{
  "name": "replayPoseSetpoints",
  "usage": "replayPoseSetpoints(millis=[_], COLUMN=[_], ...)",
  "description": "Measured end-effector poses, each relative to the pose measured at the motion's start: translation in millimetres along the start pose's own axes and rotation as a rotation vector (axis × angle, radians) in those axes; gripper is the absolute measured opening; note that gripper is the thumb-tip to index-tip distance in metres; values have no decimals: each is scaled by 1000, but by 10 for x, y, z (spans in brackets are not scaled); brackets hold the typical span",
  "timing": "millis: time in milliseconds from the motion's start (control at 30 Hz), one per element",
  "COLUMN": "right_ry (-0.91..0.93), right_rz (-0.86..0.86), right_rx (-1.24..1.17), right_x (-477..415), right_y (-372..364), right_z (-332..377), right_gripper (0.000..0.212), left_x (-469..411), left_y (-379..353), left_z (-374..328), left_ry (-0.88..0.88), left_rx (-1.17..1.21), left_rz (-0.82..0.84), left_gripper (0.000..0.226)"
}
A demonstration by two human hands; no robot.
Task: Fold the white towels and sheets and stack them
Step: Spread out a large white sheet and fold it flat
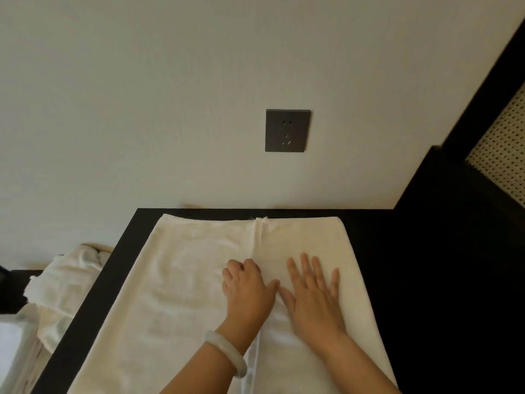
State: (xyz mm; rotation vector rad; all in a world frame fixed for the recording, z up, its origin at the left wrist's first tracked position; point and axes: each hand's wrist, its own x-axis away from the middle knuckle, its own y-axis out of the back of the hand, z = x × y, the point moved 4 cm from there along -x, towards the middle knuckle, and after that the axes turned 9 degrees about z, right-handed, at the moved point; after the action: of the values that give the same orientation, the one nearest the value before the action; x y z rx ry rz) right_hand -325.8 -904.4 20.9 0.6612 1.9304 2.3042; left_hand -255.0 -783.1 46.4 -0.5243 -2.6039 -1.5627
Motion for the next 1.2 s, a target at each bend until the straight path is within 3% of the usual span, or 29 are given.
replayPoseSetpoints(millis=[200,333,433,667,800,967,1100,1200], right_ry=[155,-20,-128,-167,-77,-36,-21,79], right_rz=[67,-112,-106,-103,-69,-62,-17,118], right_rx=[-87,-124,-59,3,19,-55,-119,-408], right_x=[279,353,409,459,649,857,1087,1268], right_y=[37,85,-59,-185,-274,-222,-262,-214], right_z=[52,-242,-515,-519,-387,-658,-696,-847], right_gripper=[62,63,65,69,71,65,65,66], left_x=[46,16,4,179,311,472,760,947], left_y=[25,36,58,54,1,64,71,60], left_z=[-79,-53,-8,63,153,263,315,379], left_ry=[37,18,23,84,69,30,-5,1], left_rx=[-23,2,17,-56,-76,96,122,77], left_rz=[51,89,102,159,159,98,191,301], left_gripper=[52,40,41,46,42,27,46,53])
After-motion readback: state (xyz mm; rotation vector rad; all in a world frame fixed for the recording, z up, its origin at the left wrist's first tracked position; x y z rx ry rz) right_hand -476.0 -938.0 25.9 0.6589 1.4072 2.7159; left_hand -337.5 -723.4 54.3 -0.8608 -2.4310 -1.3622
